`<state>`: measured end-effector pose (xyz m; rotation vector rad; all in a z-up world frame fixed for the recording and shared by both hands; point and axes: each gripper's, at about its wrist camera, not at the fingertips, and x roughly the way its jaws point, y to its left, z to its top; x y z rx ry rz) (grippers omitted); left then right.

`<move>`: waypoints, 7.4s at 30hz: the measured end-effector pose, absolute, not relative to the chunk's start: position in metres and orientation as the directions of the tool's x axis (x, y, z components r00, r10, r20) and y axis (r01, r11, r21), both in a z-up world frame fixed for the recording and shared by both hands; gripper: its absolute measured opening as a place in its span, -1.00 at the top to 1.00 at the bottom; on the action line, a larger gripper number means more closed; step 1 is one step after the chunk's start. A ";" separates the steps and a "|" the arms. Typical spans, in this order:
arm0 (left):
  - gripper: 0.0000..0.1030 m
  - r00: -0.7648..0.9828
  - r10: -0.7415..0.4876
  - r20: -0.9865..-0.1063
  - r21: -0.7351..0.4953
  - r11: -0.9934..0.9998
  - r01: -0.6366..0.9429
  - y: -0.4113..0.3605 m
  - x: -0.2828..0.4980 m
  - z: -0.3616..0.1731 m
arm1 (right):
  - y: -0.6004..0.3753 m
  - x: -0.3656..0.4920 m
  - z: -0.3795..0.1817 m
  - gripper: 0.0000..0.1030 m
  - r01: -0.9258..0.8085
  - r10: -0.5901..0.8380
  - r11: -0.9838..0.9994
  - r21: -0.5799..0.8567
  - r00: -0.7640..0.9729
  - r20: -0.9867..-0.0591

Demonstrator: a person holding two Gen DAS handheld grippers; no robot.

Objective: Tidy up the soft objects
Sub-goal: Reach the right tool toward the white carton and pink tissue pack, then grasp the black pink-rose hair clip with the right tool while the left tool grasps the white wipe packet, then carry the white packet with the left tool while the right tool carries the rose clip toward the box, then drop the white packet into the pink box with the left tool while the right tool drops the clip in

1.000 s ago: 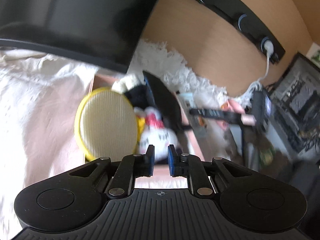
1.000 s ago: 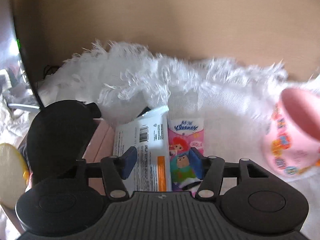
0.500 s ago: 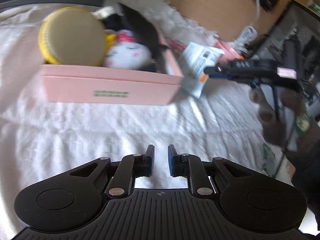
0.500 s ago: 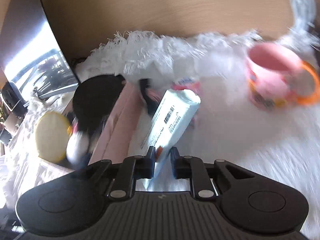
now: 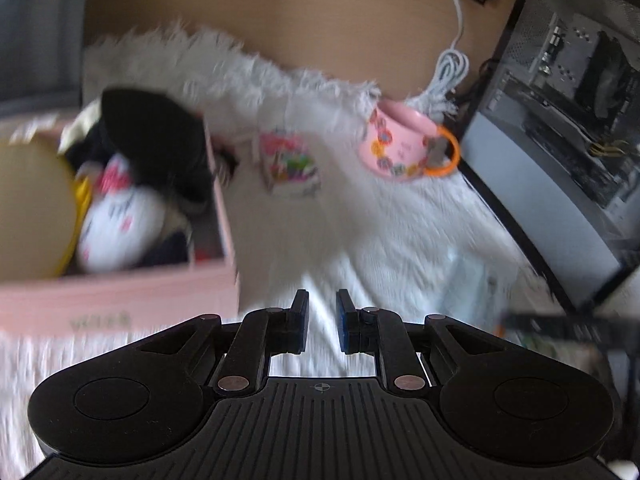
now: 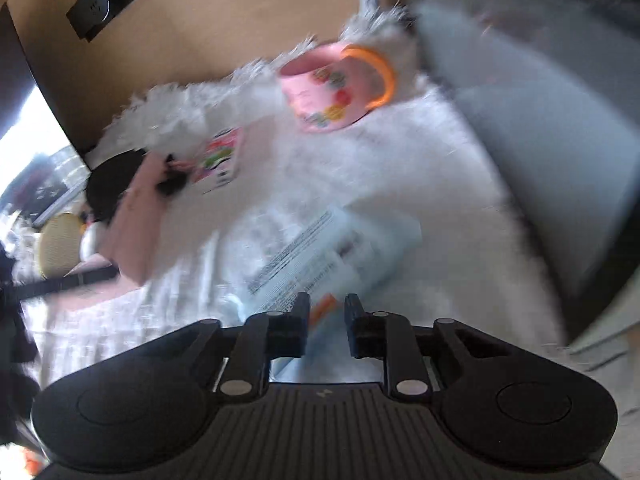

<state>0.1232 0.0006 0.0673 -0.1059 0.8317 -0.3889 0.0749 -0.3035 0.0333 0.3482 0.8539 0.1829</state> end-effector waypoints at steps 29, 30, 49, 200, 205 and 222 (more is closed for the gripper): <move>0.67 0.544 -0.250 -0.801 -0.252 0.965 0.073 0.058 0.063 0.052 | -0.144 0.299 0.024 0.25 -0.190 0.613 0.770 0.609 0.489 -0.621; 0.67 0.548 -0.244 -0.800 -0.256 0.965 0.055 0.066 0.060 0.053 | -0.140 0.304 0.020 0.26 -0.170 0.608 0.770 0.614 0.486 -0.628; 0.66 0.511 -0.368 -0.777 -0.336 0.929 0.158 0.072 0.052 0.045 | -0.166 0.205 0.051 0.99 -0.241 0.533 0.840 0.486 0.532 -0.658; -0.56 0.537 -0.246 -0.807 -0.275 0.961 0.028 0.115 0.003 0.053 | -0.141 -0.027 0.034 -0.39 -0.331 0.270 0.944 -0.019 0.802 -0.533; -0.56 0.533 -0.250 -0.808 -0.253 0.965 0.069 0.113 0.002 0.058 | -0.153 0.008 0.009 0.22 -0.155 0.158 0.986 0.057 0.783 -0.601; -0.58 0.758 -0.300 -0.580 -0.151 0.953 0.262 0.129 0.119 0.148 | -0.107 -0.023 0.097 0.51 -0.272 0.195 0.959 -0.083 0.842 -0.503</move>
